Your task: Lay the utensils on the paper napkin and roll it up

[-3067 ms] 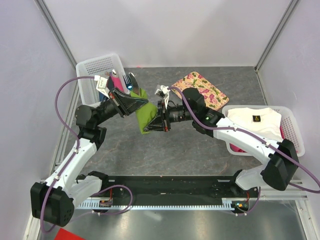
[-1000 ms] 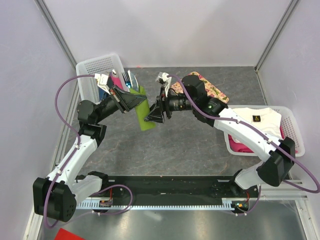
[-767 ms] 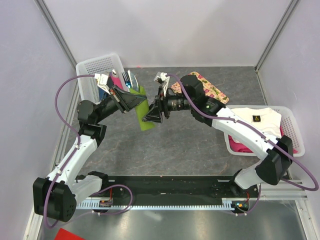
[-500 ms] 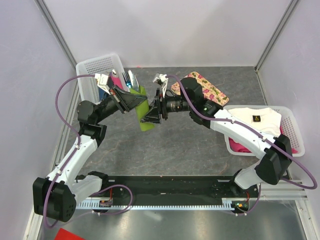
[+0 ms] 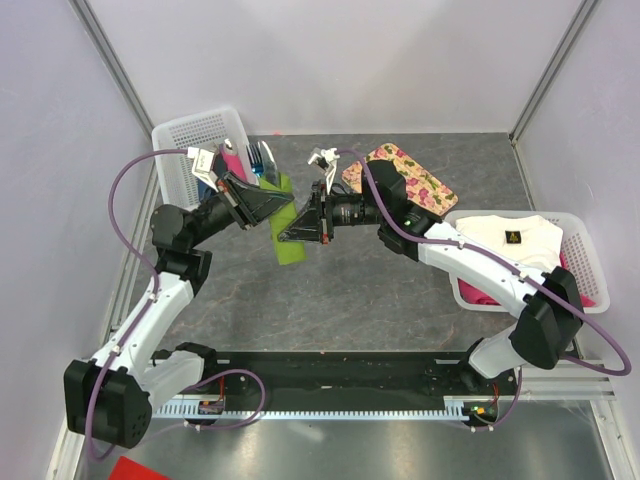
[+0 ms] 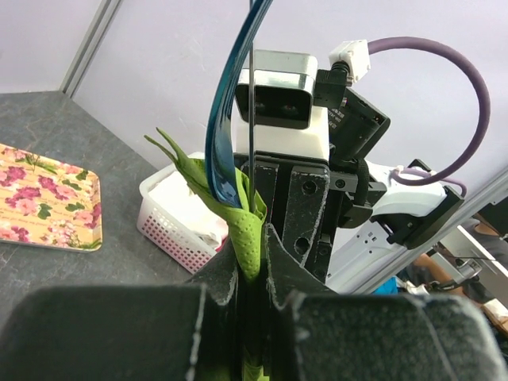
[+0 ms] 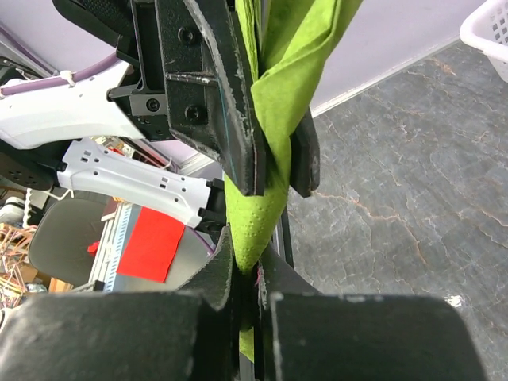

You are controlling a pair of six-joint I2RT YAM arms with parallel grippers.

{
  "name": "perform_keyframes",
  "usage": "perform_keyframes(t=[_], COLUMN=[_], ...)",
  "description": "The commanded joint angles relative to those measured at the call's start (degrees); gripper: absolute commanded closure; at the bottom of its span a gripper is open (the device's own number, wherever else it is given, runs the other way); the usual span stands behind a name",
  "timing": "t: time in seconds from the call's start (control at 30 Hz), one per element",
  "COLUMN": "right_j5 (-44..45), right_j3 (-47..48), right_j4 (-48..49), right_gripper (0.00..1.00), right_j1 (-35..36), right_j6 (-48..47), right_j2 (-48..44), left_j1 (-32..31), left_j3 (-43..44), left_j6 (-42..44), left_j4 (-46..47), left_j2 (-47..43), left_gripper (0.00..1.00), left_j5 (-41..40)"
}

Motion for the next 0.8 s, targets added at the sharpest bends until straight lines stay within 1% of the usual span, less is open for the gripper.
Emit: perform_keyframes(t=[0.0, 0.07, 0.1, 0.2, 0.27, 0.3, 0.4, 0.5, 0.7, 0.77], right_j5=[0.06, 0.93, 1.11, 1.9, 2.43, 2.61, 2.87, 3.05, 3.4, 3.23], right_j3=[0.39, 0.48, 0.66, 0.83, 0.83, 0.92, 1.19, 1.36, 1.63, 1.71], right_j4=[3.27, 3.27, 3.18, 3.35, 3.44, 3.53, 3.7, 3.79, 5.37, 6.08], right_gripper=[1.0, 1.0, 1.0, 1.0, 1.0, 1.0, 1.0, 1.0, 1.0, 1.0], right_j1=[0.97, 0.89, 0.97, 0.98, 0.98, 0.98, 0.97, 0.89, 0.8, 0.8], right_j6=[-0.97, -2.02, -2.29, -3.69, -3.96, -4.05, -3.87, -3.87, -2.29, -1.59], right_j2=[-1.18, -1.71, -1.89, -2.76, -3.38, -3.47, -3.64, -3.56, -3.03, -2.94], left_j1=[-0.19, -0.11, -0.02, 0.33, 0.6, 0.68, 0.77, 0.86, 0.77, 0.77], left_j3=[0.04, -0.31, -0.58, -1.28, -1.63, -1.98, -2.33, -2.42, -3.21, -3.65], left_j6=[0.97, 2.2, 3.24, 4.74, 5.45, 6.15, 8.17, 9.32, 6.52, 5.89], left_j4=[-0.17, -1.66, -4.11, -7.8, -9.66, -10.97, -13.44, -15.99, -13.8, -13.19], left_j2=[-2.02, -2.64, -2.99, -4.75, -6.07, -6.51, -8.18, -9.24, -9.06, -9.06], left_gripper=[0.85, 0.73, 0.62, 0.47, 0.42, 0.38, 0.33, 0.31, 0.32, 0.35], left_j5=[-1.15, -1.5, -1.67, -2.29, -2.64, -2.64, -2.73, -2.55, 0.87, 1.05])
